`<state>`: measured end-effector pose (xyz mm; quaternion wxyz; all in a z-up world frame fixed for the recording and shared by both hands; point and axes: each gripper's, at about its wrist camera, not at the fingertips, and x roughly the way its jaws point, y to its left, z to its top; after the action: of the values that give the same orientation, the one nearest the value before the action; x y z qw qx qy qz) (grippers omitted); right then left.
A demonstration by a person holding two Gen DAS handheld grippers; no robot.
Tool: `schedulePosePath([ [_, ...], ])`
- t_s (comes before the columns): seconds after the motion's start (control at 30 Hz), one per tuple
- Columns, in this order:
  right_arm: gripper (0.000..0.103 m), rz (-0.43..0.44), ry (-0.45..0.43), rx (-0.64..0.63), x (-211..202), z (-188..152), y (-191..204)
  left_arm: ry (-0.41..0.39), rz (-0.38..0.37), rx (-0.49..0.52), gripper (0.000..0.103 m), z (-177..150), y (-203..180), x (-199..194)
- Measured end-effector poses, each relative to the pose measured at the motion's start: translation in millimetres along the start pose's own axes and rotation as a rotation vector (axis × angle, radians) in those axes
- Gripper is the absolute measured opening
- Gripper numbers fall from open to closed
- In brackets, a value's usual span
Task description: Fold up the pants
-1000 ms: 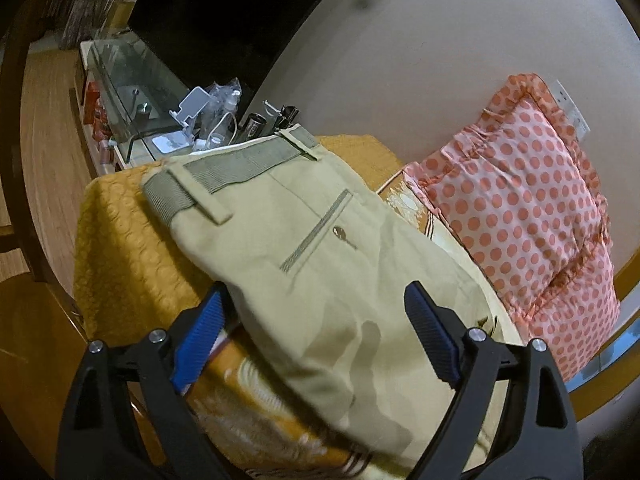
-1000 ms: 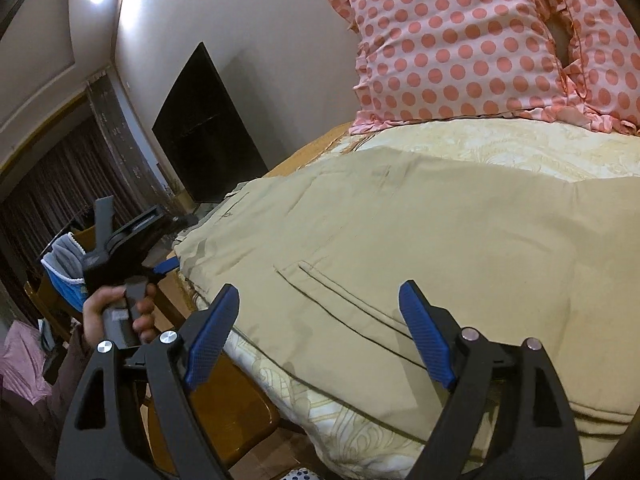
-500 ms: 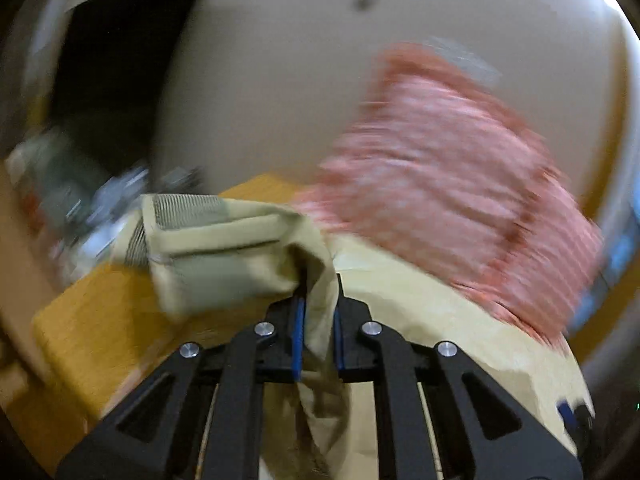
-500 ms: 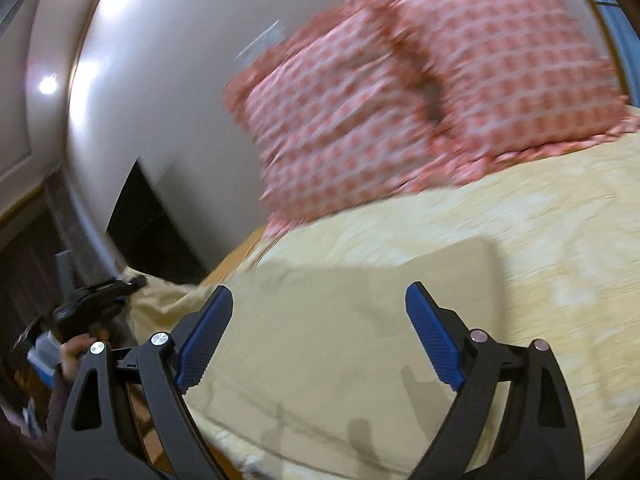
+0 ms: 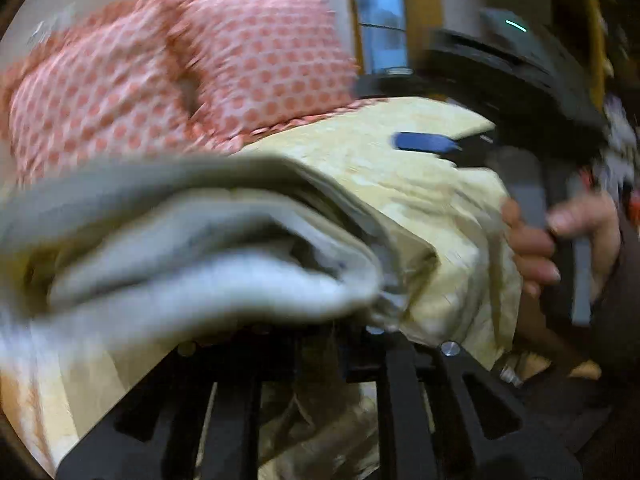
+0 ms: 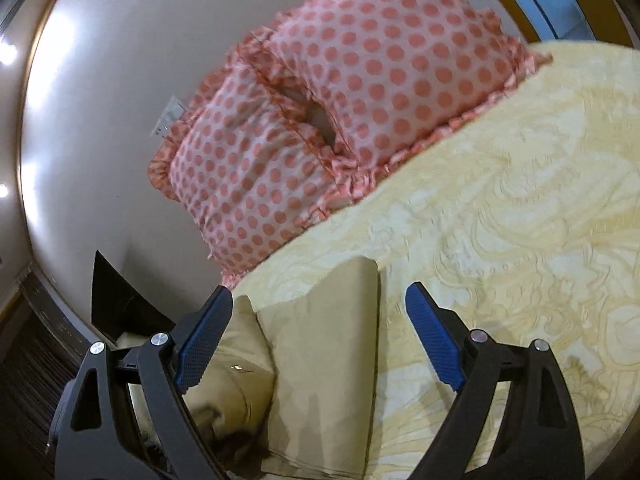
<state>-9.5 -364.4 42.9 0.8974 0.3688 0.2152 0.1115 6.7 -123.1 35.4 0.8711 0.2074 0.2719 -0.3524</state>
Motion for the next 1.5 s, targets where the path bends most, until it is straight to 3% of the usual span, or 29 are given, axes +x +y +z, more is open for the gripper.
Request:
schedulePosePath([
  [0.07, 0.09, 0.03, 0.015, -0.022, 3.9, -1.9, 7.5, -0.004, 0.014, 0.007, 0.014, 0.6, -4.7, 1.1],
  [0.17, 0.09, 0.118, 0.074, -0.17, 11.9, 0.0, 47.2, -0.023, -0.004, -0.067, 0.021, 5.7, 2.1, 2.1],
  [0.3, 0.09, 0.19, 0.212, -0.478, 25.0, -0.7, 120.5, -0.089, -0.058, -0.104, 0.049, -8.1, -8.1, -21.2],
  [0.4, 0.09, 0.223, 0.247, -0.637, 24.8, -14.6, 159.1, -0.145, -0.06, -0.141, 0.06, -28.0, -5.6, -52.2],
  [0.5, 0.09, 0.296, 0.305, -0.711, 23.5, -45.6, 177.9, -0.158, -0.009, -0.225, 0.065, -50.0, 14.3, -78.3],
  [0.63, 0.09, 0.322, 0.375, -0.804, 29.2, -92.3, 194.9, -0.149, 0.101, -0.346, 0.071, -83.5, 43.7, -109.7],
  [0.8, 0.09, 0.304, 0.466, -0.923, 47.5, -149.7, 216.5, -0.164, 0.258, -0.47, 0.073, -115.6, 77.0, -144.4],
  [0.9, 0.09, 0.277, 0.477, -1.001, 56.4, -175.8, 225.4, -0.174, 0.315, -0.53, 0.074, -129.6, 91.6, -157.0],
  [0.97, 0.089, 0.223, 0.439, -1.075, 59.2, -191.6, 229.6, -0.181, 0.334, -0.559, 0.076, -136.0, 99.8, -162.2],
  [1.0, 0.081, 0.159, 0.4, -1.14, 62.6, -202.0, 232.2, -0.186, 0.337, -0.574, 0.076, -138.5, 103.9, -164.4],
  [1.03, 0.052, 0.11, 0.382, -1.178, 66.3, -207.4, 232.6, -0.189, 0.338, -0.584, 0.077, -140.8, 107.2, -165.3],
  [1.07, 0.036, 0.074, 0.379, -1.193, 71.4, -208.8, 232.0, -0.191, 0.338, -0.591, 0.077, -143.4, 107.5, -166.8],
  [1.1, 0.018, 0.094, 0.408, -1.146, 74.6, -203.5, 229.6, -0.194, 0.333, -0.596, 0.077, -143.1, 110.5, -166.1],
  [1.2, 0.007, 0.116, 0.387, -1.041, 73.3, -184.8, 226.1, -0.202, 0.328, -0.594, 0.078, -142.7, 112.4, -166.2],
  [1.37, 0.005, 0.147, 0.327, -0.795, 68.4, -123.9, 215.0, -0.208, 0.317, -0.57, 0.079, -135.3, 111.9, -161.2],
  [1.5, 0.005, 0.093, 0.233, -0.532, 66.4, -55.1, 175.3, -0.206, 0.303, -0.517, 0.081, -116.2, 115.6, -150.0],
])
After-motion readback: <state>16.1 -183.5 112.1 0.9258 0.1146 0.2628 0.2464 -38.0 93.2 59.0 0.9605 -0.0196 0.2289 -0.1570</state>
